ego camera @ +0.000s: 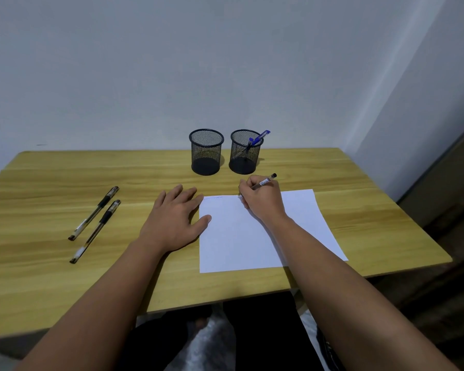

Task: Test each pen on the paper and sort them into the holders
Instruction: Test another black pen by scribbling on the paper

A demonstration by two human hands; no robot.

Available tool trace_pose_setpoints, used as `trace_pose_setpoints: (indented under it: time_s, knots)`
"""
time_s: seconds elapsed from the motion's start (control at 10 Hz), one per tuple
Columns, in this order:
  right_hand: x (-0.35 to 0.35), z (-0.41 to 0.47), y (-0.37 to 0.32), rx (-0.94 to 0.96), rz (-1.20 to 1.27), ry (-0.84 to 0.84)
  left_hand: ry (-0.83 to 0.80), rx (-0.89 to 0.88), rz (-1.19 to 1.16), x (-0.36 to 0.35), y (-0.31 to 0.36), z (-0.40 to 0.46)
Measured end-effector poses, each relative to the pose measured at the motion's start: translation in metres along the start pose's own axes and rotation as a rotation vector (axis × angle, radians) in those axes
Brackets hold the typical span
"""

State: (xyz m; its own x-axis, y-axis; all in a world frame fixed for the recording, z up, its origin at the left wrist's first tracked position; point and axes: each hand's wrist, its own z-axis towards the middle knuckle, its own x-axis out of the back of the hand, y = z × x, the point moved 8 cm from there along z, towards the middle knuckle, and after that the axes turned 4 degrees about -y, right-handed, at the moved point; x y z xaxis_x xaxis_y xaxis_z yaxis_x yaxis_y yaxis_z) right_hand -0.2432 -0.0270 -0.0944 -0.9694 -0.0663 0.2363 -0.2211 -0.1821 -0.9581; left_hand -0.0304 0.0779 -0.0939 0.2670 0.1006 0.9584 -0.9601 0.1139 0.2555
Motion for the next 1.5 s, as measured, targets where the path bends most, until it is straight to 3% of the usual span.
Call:
trace_pose_setpoints:
  time_s: [1.1, 1.2, 1.4, 1.5]
  knots:
    - [0.011, -0.007, -0.017, 0.050, -0.174, 0.098, 0.012, -0.013, 0.000, 0.000, 0.000, 0.000]
    - [0.019, -0.006, -0.013, -0.039, -0.064, 0.146, 0.010, -0.013, -0.010, 0.001, 0.000, -0.001]
    - [0.014, -0.008, -0.020, -0.128, 0.144, 0.074, 0.007, -0.024, -0.032, 0.006, 0.003, -0.003]
    - [0.019, -0.005, -0.033, -0.128, 0.242, 0.084, 0.120, -0.060, -0.130, 0.019, 0.002, -0.006]
